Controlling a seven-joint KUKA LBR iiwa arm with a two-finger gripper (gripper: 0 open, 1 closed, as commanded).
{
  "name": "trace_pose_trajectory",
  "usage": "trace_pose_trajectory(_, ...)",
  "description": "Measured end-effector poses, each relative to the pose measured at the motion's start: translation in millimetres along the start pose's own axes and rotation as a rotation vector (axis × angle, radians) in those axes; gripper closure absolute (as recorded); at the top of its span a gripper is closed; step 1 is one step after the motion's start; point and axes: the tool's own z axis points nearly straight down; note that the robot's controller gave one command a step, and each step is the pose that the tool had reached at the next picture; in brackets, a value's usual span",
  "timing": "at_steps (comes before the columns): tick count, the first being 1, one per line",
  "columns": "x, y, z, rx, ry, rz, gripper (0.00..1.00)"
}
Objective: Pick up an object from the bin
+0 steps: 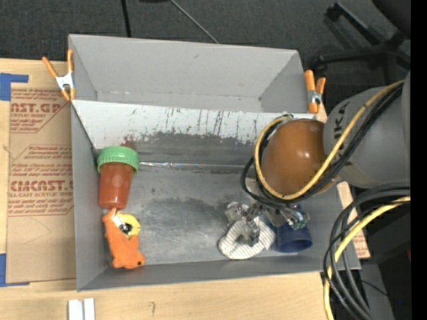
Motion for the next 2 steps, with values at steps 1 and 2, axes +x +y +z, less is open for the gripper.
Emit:
trace_pose_trajectory(1, 0.0, 0.0, 0.0, 0.0, 0.0, 0.0, 1.0)
trace_pose_trajectory(2, 0.0, 0.0, 0.0, 0.0, 0.0, 0.0, 1.0)
